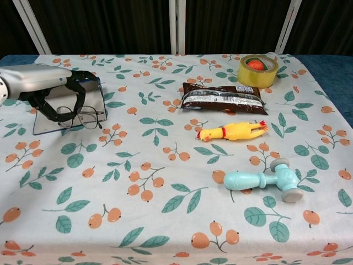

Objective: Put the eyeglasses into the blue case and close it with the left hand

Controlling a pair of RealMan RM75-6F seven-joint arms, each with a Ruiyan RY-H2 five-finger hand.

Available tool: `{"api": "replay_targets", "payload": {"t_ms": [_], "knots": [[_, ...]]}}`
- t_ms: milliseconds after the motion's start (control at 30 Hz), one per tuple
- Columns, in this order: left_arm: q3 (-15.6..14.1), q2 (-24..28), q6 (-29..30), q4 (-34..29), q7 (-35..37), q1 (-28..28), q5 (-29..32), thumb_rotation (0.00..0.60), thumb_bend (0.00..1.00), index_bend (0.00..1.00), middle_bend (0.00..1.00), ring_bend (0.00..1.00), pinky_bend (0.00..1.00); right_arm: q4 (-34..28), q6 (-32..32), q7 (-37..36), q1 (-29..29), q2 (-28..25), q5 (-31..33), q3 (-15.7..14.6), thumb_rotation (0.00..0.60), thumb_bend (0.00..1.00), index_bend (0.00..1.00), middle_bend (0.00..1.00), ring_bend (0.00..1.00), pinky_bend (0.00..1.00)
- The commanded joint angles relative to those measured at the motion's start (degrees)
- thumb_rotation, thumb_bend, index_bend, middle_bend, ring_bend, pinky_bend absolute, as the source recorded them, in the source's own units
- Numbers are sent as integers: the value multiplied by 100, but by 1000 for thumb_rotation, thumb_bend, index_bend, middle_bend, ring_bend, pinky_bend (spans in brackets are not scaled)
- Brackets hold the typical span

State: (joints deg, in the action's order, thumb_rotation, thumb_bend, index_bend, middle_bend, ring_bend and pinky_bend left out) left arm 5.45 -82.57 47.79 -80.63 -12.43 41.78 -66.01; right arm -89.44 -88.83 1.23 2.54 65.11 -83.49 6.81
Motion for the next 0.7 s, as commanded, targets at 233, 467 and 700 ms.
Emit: {"api": "replay_targets", "payload": {"t_ms": [233,467,700], "knots": [[490,-428,685,-489,-2800,626,3346,600,614,616,13,34,183,88,40,-135,12,-3,16,12,600,213,0,0,0,0],[813,-641,1538,-454,-4024,1216,5188,600,641,602,14,34,181,133,28,-225,16,7,-2,19,600,214,0,0,0,0],[1082,-973,1820,-80,-3998,1308,5650,600,642,596,4,34,181,151,18,-227,13,-5,13,34,600,214,0,0,0,0]]}}
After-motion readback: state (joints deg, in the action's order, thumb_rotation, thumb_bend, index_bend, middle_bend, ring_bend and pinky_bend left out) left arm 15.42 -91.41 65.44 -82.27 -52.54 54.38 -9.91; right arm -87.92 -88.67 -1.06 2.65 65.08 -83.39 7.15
